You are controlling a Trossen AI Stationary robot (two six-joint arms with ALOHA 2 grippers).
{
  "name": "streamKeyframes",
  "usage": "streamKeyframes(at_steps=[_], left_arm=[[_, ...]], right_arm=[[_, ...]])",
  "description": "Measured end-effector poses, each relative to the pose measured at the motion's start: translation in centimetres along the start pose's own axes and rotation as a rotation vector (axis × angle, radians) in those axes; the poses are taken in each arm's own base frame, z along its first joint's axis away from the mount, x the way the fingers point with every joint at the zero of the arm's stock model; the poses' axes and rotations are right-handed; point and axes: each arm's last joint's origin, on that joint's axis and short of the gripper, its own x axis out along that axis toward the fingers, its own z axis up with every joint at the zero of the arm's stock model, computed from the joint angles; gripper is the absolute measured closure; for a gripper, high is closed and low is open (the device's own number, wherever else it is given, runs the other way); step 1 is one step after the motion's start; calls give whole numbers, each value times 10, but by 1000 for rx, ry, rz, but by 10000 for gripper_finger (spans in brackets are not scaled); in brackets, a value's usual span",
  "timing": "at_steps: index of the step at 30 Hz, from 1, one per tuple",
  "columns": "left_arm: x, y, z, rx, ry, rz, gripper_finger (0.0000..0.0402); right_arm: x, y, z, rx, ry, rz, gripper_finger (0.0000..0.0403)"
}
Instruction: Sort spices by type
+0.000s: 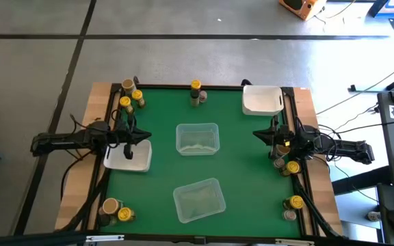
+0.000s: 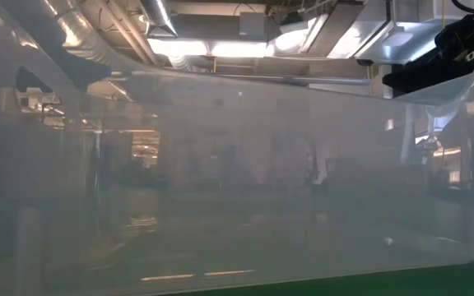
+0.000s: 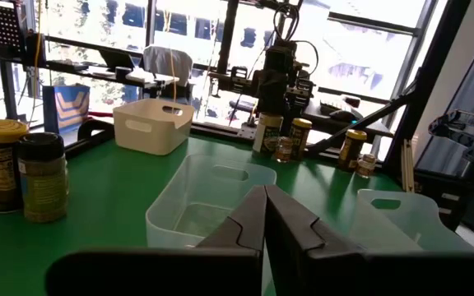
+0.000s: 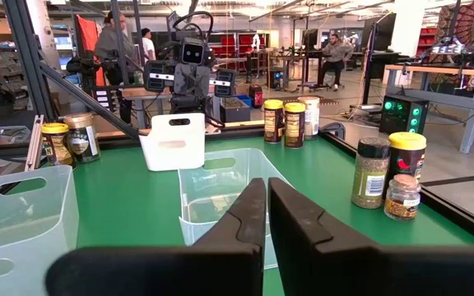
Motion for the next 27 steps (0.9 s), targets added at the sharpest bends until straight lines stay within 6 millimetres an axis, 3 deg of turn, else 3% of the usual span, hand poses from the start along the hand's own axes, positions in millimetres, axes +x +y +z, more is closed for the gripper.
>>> streamKeyframes(at_steps=[16, 27], left_arm=[[0, 0, 0, 85, -1, 5, 398], [0, 0, 2, 40, -20, 10, 398]], right_arm=[[0, 0, 0, 1, -4, 0, 384], [0, -2, 2, 28, -26, -63, 384]])
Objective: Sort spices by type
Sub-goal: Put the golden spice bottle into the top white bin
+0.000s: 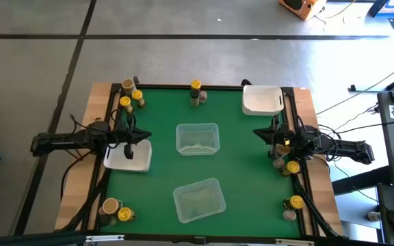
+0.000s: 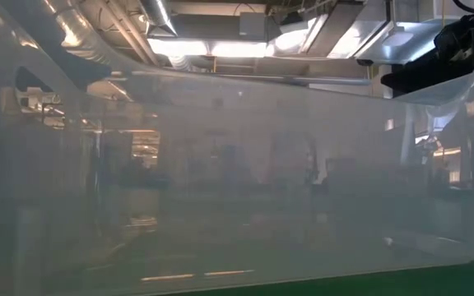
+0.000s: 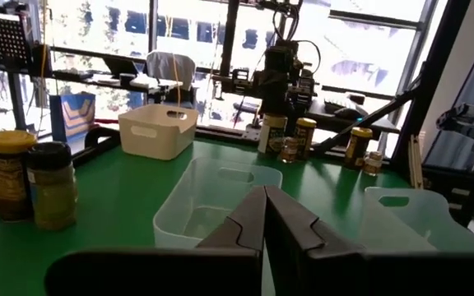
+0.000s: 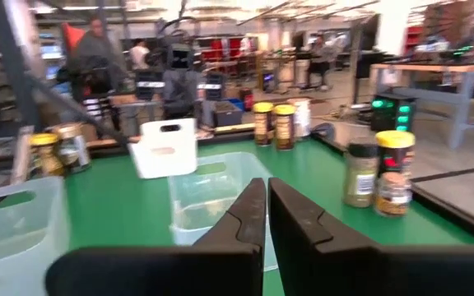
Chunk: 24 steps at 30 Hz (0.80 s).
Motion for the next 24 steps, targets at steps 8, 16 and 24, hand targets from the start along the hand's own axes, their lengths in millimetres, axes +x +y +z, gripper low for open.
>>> streamKeyframes(at_steps=[8, 16, 24], left_arm=[[-2, -2, 19, 14, -196, -20, 398], [-3, -2, 24, 282, -248, 57, 398], [-7, -3, 36, 339, -379, 66, 398]], right_arm=[[-1, 0, 11, 10, -72, -21, 384], [-13, 0, 70, -1, 26, -51, 384], [-24, 0, 144, 86, 270, -147, 384]])
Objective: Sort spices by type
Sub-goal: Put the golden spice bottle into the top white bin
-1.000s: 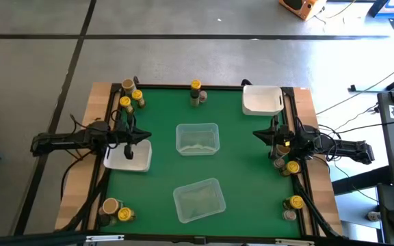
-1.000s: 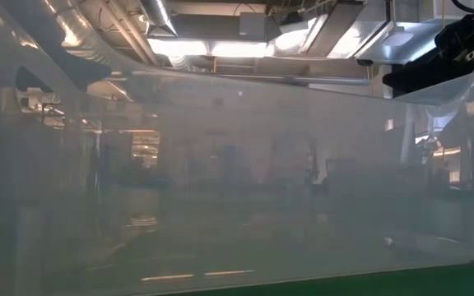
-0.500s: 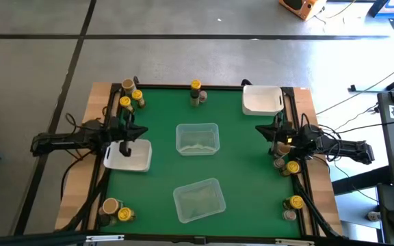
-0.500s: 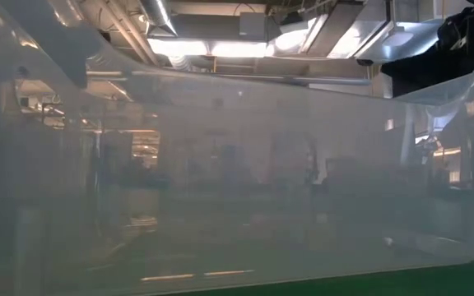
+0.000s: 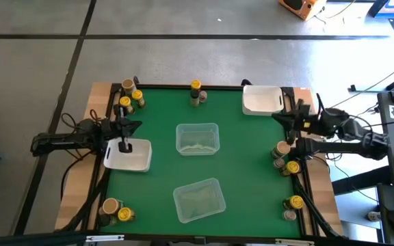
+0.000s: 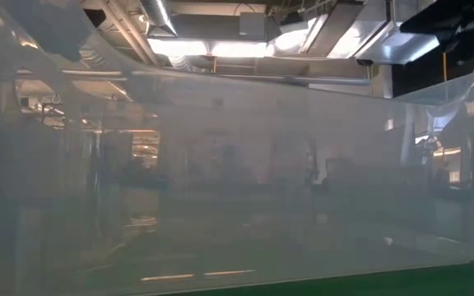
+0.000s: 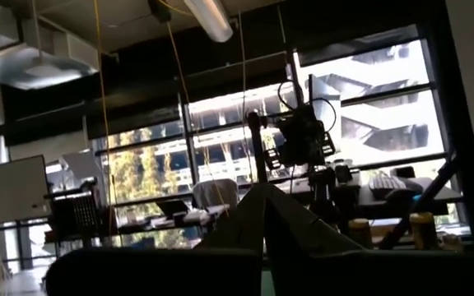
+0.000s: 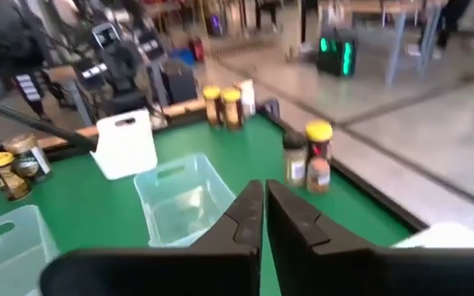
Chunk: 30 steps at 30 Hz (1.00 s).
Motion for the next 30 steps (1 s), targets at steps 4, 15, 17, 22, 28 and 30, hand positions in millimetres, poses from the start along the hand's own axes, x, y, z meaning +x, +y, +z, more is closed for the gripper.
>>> streamKeyframes(at_steps=[4, 15, 17, 22, 28, 30], left_arm=[[0, 0, 3, 55, -33, -9, 398], [0, 0, 5, 142, -51, -8, 398], [0, 0, 5, 162, -51, -8, 398], [0, 0, 5, 183, -51, -8, 398], [0, 0, 5, 173, -52, -9, 398], [0, 0, 5, 159, -53, -9, 398]], right_arm=[[5, 8, 28, 15, 186, 17, 384], [28, 23, 54, 212, 912, -222, 384], [32, 25, 49, 298, 1006, -240, 384], [44, 29, 36, 391, 1124, -233, 379], [52, 28, 22, 395, 1175, -297, 295], [54, 27, 17, 396, 1187, -321, 252]])
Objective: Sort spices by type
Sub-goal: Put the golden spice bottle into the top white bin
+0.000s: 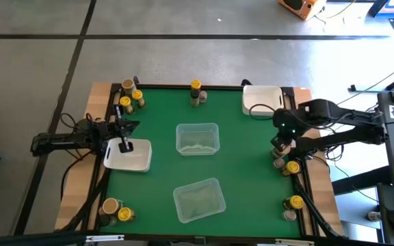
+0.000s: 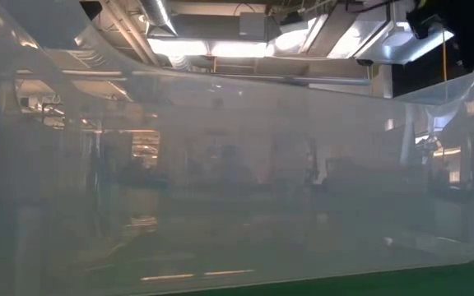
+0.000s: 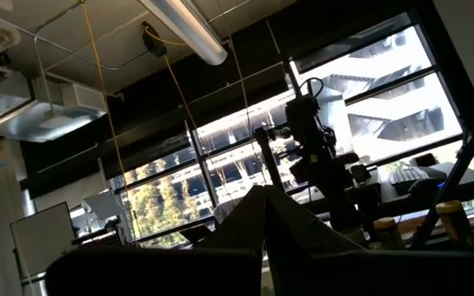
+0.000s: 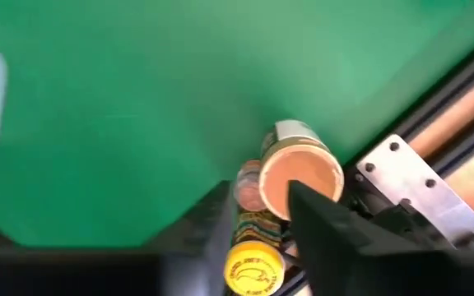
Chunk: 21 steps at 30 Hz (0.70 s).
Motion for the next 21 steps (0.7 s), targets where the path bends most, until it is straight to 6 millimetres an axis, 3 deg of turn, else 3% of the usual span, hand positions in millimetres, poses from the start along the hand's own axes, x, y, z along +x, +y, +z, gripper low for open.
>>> streamKeyframes(at_steps=[6, 10, 15, 21], left_arm=[[0, 0, 1, -11, -6, 2, 398], [0, 1, 2, -35, -19, 7, 398], [0, 1, 3, -48, -30, 11, 398], [0, 1, 3, -53, -31, 12, 398]], right_arm=[[25, -4, -1, 26, 58, -93, 119], [43, -8, -4, 33, 115, -150, 56], [58, -12, -7, 34, 152, -200, 22], [65, -13, -6, 33, 142, -205, 18]])
